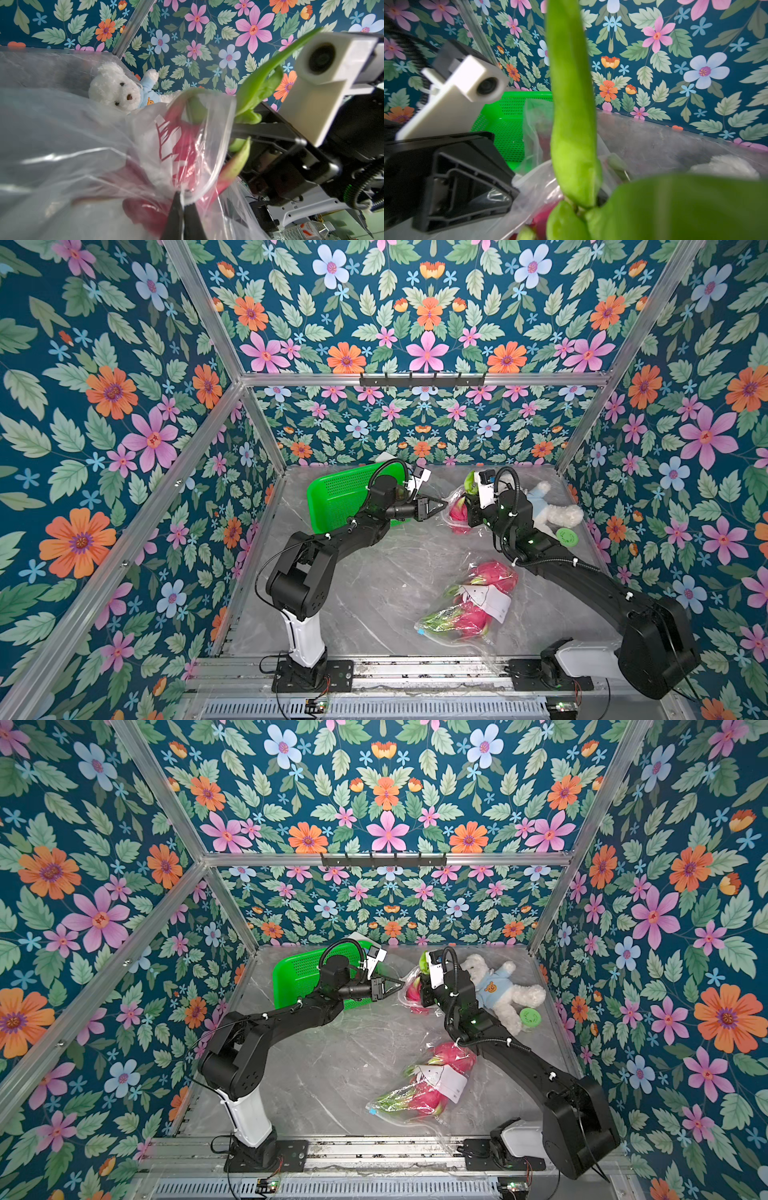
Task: Open the zip-top bag and take out the dragon fruit
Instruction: Pick up the dragon fruit from the zipper food storage bag.
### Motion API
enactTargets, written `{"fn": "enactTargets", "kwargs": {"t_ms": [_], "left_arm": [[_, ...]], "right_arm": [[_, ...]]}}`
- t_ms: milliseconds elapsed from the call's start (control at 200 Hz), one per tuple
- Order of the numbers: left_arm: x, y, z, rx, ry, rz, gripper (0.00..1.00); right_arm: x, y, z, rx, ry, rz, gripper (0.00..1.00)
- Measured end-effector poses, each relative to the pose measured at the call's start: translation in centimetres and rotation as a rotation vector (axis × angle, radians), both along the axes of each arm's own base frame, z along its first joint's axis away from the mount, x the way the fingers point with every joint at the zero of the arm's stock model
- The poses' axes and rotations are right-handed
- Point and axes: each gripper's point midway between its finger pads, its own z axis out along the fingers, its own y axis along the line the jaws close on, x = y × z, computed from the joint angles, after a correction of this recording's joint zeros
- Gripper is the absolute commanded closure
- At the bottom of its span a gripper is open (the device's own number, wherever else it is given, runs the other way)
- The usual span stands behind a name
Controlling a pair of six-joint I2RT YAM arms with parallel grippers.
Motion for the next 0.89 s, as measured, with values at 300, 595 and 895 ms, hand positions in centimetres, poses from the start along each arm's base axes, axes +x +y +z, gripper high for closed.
{"fn": "enactTargets", "kwargs": {"t_ms": [300,595,895], "left_arm": [[0.3,-0.4,-1.7,0.022,0.024,-0.011,1.00],[1.4,-1.2,-2.0,0.037,0.014,-0.037,1.00],[2.4,-1.2,-1.2,0.035,0.012,-0.032,1.00]], "right_arm": [[-1.5,-1.0,3.2,0.063,-0.044,-0.021,1.00],[-4.9,-0.6,4.7,0.129,-0.052,0.086,1.00],[-6.7,0.9,5.3,0.173,-0.040,0.214,1.00]]}}
